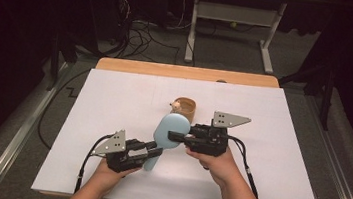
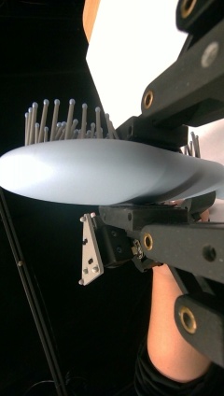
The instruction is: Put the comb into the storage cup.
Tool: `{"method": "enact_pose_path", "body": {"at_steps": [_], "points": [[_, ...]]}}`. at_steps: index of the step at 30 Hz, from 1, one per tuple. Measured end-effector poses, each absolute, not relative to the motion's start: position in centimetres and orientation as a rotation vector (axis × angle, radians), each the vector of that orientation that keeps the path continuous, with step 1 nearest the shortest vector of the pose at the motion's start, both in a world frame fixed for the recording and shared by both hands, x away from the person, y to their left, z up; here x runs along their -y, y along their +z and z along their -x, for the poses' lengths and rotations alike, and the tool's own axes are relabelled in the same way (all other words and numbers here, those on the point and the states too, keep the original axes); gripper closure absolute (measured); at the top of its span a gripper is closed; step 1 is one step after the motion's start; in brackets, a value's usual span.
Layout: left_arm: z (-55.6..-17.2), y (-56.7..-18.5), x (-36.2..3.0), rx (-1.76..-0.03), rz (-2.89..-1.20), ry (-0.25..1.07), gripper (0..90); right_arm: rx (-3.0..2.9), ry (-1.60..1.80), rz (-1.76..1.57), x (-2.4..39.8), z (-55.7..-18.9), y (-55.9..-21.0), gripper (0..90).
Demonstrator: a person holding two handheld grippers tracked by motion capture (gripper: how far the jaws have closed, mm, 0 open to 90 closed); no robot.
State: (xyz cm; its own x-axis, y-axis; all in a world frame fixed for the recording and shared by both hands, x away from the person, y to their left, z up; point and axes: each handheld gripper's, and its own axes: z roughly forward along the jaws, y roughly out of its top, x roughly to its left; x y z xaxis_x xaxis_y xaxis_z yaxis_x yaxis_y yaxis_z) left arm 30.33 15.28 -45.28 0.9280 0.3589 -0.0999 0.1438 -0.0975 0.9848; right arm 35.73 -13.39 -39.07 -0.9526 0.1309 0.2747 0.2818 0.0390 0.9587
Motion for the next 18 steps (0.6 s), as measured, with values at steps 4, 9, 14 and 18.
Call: {"method": "enact_pose_path", "body": {"at_steps": [4,9,14,18], "points": [[-30.35,-45.15,-15.24,-0.382,-1.677,0.191,70.8,2.183,-2.049,0.43,13.31,-35.72,-39.1,69.8],[-30.47,-45.04,-15.07,-0.402,-1.687,0.179,58.4,2.189,-2.039,0.428,13.05,-35.66,-39.24,69.8],[-30.69,-45.04,-15.18,-0.441,-1.687,0.177,42.7,2.201,-2.04,0.432,13.09,-35.68,-39.15,69.7],[-30.72,-44.97,-15.2,-0.452,-1.683,0.18,32.5,2.202,-2.043,0.441,13.23,-35.72,-39.06,69.7]]}}
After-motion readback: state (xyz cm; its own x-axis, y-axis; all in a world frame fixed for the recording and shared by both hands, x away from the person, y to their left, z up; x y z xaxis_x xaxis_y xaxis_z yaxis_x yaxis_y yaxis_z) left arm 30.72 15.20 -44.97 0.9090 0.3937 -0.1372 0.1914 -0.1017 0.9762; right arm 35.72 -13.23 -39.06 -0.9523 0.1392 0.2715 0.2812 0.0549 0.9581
